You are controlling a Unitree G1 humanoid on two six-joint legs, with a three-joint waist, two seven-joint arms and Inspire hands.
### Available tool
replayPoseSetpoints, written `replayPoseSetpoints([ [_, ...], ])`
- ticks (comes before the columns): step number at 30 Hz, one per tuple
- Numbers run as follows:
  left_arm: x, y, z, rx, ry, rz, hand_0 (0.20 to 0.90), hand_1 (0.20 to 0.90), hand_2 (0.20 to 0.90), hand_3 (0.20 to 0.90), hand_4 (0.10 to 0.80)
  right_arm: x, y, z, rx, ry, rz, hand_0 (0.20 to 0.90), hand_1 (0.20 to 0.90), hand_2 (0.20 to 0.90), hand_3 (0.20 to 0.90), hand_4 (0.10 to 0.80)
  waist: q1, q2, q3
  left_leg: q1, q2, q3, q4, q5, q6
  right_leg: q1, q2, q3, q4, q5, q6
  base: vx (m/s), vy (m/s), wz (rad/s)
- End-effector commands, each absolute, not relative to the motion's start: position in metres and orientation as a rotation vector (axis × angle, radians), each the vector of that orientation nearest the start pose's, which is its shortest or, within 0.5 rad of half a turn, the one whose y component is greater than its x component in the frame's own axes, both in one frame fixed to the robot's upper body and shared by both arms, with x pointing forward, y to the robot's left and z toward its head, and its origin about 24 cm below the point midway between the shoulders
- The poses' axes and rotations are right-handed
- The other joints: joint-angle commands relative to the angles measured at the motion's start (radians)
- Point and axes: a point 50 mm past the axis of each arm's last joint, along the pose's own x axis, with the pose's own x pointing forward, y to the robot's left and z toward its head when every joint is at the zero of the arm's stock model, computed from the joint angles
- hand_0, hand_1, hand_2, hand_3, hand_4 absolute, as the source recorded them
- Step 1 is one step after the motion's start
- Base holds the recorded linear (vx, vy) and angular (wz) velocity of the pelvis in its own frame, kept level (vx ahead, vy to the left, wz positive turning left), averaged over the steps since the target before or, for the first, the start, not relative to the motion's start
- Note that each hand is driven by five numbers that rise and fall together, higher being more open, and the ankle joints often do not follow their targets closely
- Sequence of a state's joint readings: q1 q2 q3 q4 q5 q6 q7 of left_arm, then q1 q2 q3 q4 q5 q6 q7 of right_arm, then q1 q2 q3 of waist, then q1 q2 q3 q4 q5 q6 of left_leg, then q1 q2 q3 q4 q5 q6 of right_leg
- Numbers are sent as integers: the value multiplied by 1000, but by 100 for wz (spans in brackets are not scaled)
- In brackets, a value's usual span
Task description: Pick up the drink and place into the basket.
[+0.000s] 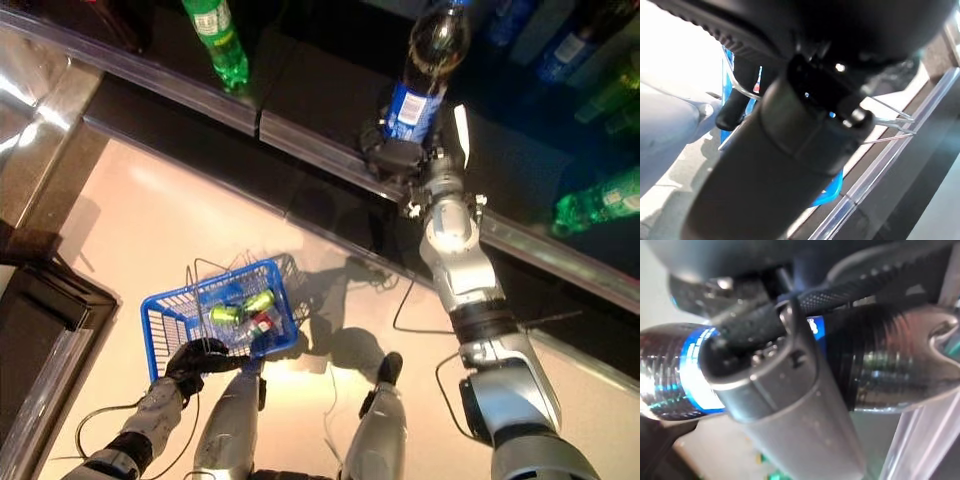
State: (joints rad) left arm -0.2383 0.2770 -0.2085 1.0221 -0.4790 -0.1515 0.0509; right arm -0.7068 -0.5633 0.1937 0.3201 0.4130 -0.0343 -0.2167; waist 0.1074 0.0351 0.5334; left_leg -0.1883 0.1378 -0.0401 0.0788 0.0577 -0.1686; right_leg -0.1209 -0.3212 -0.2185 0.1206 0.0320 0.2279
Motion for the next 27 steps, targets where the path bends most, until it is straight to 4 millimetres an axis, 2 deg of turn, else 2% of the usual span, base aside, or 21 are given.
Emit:
replayPoseSetpoints([
  [1, 218, 263, -78, 6, 501, 260, 300, 300, 300, 200, 100, 328, -187, 273, -102, -784, 28, 300, 300, 300, 200, 100, 8, -52, -214, 79, 23, 74, -76, 9, 50, 11, 12, 11, -81, 62, -43, 149, -58, 15],
  [2, 218, 264, -77, 4, 494, 260, 300, 300, 300, 200, 100, 326, -187, 263, -89, -771, 33, 300, 300, 300, 200, 100, 9, -58, -238, 98, 26, 84, -96, 15, 49, 30, 14, 4, -99, 68, -40, 145, -57, 11],
  [5, 220, 264, -75, -6, 478, 263, 300, 300, 300, 200, 100, 322, -185, 253, -67, -756, 42, 300, 300, 300, 200, 100, 9, -63, -263, 119, 30, 94, -115, 20, 48, 50, 16, -2, -113, 72, -37, 81, -30, 7],
  [6, 224, 263, -70, -26, 447, 266, 300, 300, 300, 200, 100, 317, -183, 240, -51, -740, 49, 300, 300, 300, 200, 100, 8, -69, -298, 145, 35, 105, -135, 23, 48, 76, 18, -8, -126, 72, -34, 97, -38, 10],
  [7, 225, 263, -69, -33, 439, 264, 300, 300, 300, 200, 100, 316, -182, 238, -48, -737, 51, 300, 300, 300, 200, 100, 8, -71, -304, 149, 36, 106, -138, 24, 48, 80, 18, -9, -127, 72, -33, 149, -57, 17],
  [8, 229, 261, -65, -50, 414, 259, 300, 300, 300, 200, 100, 312, -181, 227, -44, -714, 53, 300, 300, 300, 200, 100, 9, -76, -335, 170, 39, 111, -146, 23, 49, 103, 20, -13, -134, 70, -32, 115, -39, 20],
  [15, 239, 251, -47, -129, 298, 210, 300, 300, 300, 200, 100, 304, -185, 206, -72, -662, 70, 300, 300, 300, 200, 100, 29, -83, -411, 217, 45, 110, -163, 18, 50, 175, 23, -36, -157, 66, -28, 104, -17, 8],
  [18, 246, 248, -33, -173, 222, 164, 300, 300, 300, 200, 100, 302, -185, 201, -73, -642, 78, 300, 300, 300, 200, 100, 41, -85, -428, 233, 45, 105, -166, 15, 51, 204, 23, -48, -159, 58, -29, 89, -1, 10],
  [22, 261, 231, 5, -264, 50, 37, 300, 300, 300, 200, 100, 299, -179, 191, -69, -606, 104, 300, 300, 300, 200, 100, 72, -91, -440, 250, 44, 97, -165, 10, 53, 248, 11, -84, -157, 51, -27, 90, -1, 6],
  [27, 269, 219, 35, -322, -67, -53, 300, 300, 300, 200, 100, 301, -172, 187, -58, -581, 119, 300, 300, 300, 200, 100, 101, -99, -441, 257, 40, 86, -164, 2, 56, 273, -1, -112, -156, 51, -24, 33, -14, 18],
])
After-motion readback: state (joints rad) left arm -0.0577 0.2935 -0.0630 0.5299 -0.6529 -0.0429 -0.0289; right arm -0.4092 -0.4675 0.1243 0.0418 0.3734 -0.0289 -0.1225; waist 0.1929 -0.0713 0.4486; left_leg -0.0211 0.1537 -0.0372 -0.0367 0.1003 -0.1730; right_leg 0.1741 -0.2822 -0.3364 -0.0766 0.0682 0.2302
